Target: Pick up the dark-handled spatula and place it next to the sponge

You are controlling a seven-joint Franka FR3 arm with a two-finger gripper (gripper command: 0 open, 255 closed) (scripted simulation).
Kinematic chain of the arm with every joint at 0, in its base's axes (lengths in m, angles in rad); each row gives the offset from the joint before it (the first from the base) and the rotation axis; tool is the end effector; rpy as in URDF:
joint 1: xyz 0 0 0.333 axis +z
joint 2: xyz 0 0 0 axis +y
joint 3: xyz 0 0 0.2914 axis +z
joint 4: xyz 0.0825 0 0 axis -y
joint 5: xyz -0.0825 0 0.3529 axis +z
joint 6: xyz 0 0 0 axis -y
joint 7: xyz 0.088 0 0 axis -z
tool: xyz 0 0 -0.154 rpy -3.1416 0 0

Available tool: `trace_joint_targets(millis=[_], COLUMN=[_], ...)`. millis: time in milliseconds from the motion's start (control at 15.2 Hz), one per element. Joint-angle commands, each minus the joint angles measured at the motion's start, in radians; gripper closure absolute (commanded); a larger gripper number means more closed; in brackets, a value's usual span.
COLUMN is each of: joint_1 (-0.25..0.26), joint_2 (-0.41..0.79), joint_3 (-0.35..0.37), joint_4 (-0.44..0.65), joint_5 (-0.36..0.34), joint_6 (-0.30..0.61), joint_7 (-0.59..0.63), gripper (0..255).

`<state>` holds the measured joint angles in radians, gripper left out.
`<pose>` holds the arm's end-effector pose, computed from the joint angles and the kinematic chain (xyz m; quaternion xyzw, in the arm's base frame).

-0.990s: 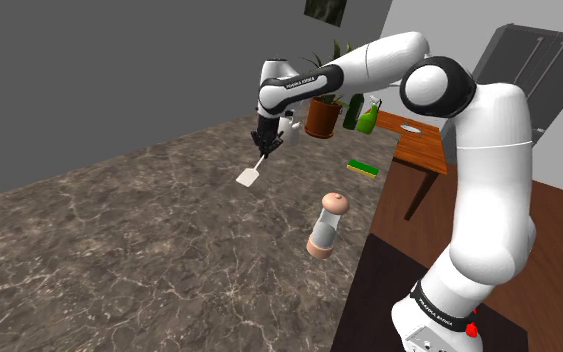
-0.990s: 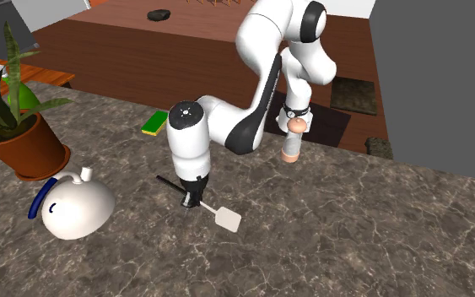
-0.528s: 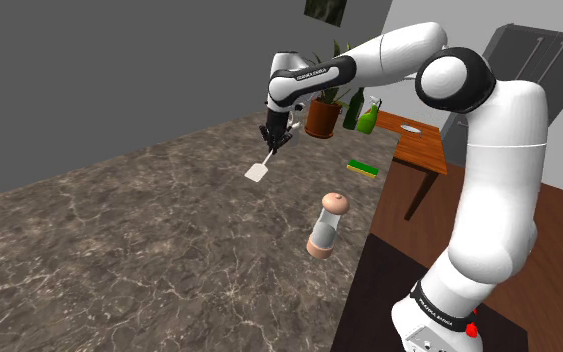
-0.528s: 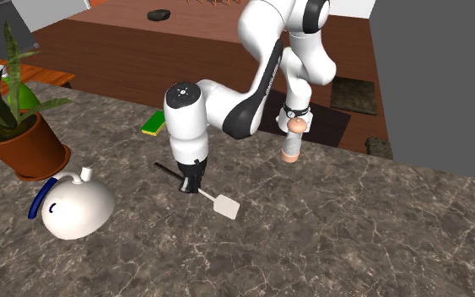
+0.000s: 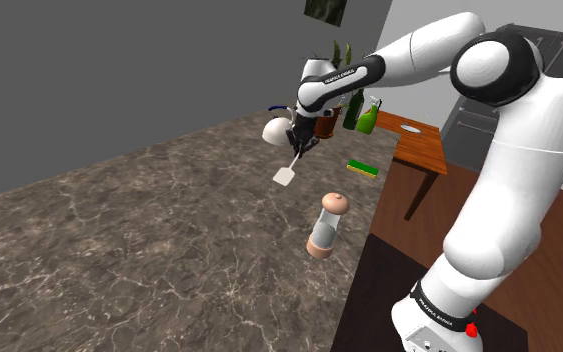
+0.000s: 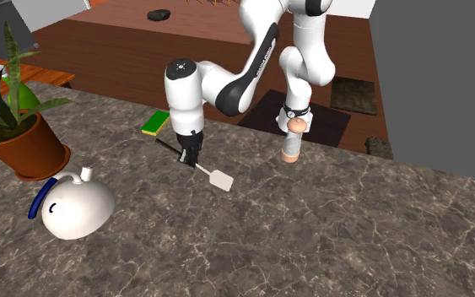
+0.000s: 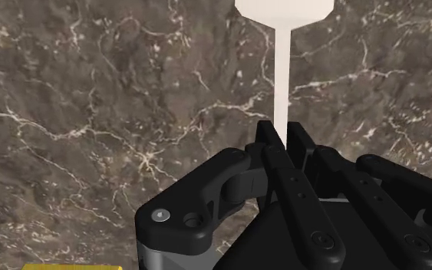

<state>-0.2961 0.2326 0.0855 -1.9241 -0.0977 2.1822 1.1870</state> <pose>0.5646 -0.1293 0.3201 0.7818 -0.6226 0.0261 0.0207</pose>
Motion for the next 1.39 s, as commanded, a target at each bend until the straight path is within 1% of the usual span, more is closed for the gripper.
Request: trace_joint_targets(millis=[0, 330, 660, 990, 1320], joint_1=[-0.026, -0.086, -0.146, -0.205, -0.265], joint_2=[-0.049, -0.144, -0.220, -0.277, -0.313], joint_3=[-0.012, -0.054, -0.106, -0.167, -0.235], joint_4=[-0.068, -0.196, -0.295, -0.366, -0.408], joint_5=[0.008, 0.023, 0.031, 0.032, 0.029], joint_6=[0.022, 0.063, 0.091, 0.111, 0.124], joint_7=[-0.041, -0.148, -0.263, -0.384, -0.509], gripper=[255, 255, 255, 255, 255])
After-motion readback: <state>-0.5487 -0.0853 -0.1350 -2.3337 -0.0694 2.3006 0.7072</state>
